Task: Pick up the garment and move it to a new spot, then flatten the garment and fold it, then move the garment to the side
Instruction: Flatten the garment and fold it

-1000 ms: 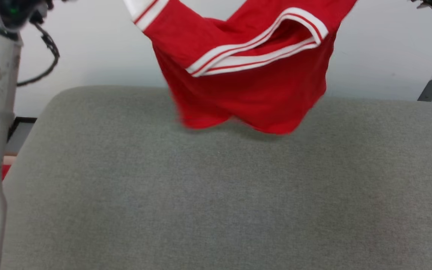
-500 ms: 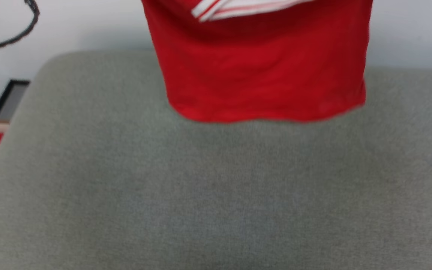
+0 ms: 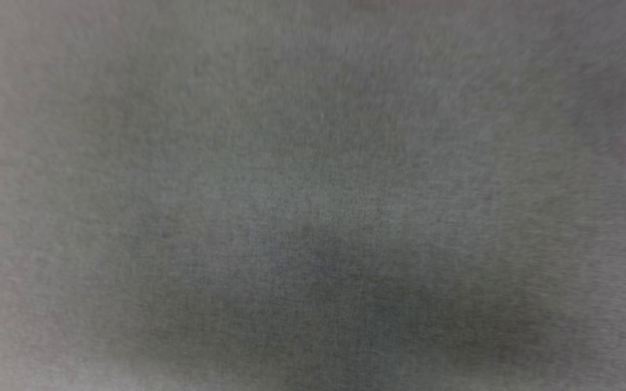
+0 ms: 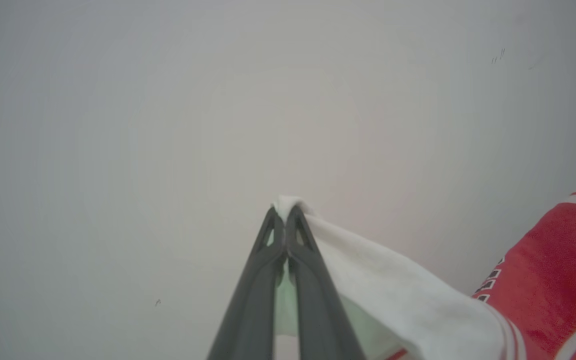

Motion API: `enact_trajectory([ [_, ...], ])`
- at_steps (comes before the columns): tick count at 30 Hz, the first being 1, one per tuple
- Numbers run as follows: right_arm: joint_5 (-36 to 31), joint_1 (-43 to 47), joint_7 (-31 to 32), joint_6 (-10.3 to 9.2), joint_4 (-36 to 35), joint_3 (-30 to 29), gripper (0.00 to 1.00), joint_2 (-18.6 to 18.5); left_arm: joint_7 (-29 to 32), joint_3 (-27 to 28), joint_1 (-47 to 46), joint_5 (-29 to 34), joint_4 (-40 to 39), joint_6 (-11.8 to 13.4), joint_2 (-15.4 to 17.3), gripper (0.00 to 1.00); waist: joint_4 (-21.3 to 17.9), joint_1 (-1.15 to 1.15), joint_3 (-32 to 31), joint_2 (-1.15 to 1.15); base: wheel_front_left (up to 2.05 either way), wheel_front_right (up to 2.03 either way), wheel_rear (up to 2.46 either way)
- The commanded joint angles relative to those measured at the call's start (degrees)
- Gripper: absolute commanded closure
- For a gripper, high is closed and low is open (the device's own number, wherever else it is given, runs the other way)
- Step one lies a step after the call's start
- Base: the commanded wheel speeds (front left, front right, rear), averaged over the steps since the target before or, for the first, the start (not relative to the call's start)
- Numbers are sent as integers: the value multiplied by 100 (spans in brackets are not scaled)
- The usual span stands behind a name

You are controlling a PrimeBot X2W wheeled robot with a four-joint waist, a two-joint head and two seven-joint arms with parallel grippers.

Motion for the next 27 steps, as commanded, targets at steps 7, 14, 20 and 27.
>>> enact_trajectory([
  [7, -272, 1200, -3, -5, -147, -370, 100, 172, -473, -540, 643, -532, 285, -26, 42, 100, 413, 0, 1126, 0, 0, 0, 0],
  [14, 354, 1969, -1, -5, 102, -103, 100, 152, -242, -1223, 1152, -1081, 333, -27, 205, 100, 466, 0, 659, 0, 0, 0, 0],
  [20, 1687, 2504, 458, -5, 549, 989, 100, -90, 570, -1963, 1726, -1534, 154, -27, 528, 100, 432, 0, -57, 0, 0, 0, 0],
  [27, 3595, 3540, 1606, -5, -253, 2424, 100, -1020, 1157, -2561, 2733, -1869, -196, -28, 1112, 100, 318, 0, -875, 0, 0, 0, 0],
])
